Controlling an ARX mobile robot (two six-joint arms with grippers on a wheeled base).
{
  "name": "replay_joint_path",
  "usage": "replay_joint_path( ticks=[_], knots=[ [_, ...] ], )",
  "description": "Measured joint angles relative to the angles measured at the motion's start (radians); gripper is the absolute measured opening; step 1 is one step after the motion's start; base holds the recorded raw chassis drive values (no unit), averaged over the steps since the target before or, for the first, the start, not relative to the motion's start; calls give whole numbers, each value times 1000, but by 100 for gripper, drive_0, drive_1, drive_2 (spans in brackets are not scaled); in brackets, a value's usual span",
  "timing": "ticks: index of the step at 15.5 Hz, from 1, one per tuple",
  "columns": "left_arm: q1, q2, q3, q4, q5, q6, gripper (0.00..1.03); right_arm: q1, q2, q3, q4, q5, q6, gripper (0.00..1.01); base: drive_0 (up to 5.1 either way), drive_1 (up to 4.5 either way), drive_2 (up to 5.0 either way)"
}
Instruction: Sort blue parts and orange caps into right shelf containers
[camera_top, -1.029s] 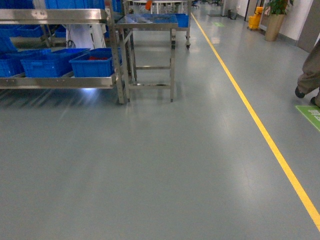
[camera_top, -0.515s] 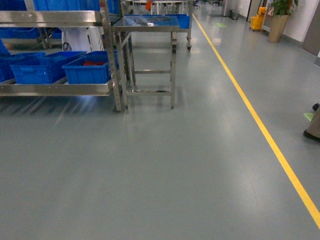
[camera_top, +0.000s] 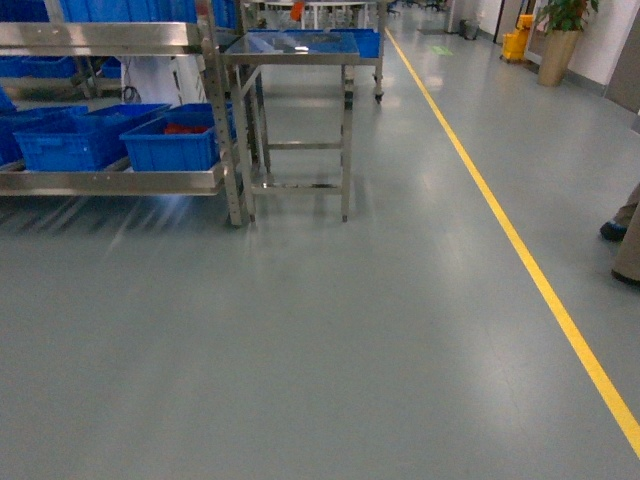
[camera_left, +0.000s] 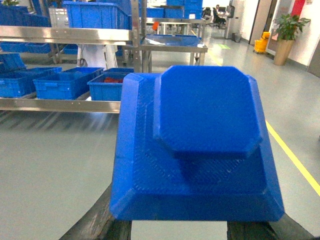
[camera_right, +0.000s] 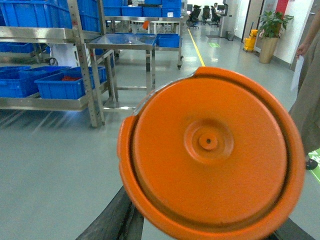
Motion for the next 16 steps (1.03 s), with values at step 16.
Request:
replay_joint_path(
  ticks=[16],
  knots=[
    [0,0,0,-1,-2,0,42,0,0,0,0,0,0,40,3,421,-415]
  ],
)
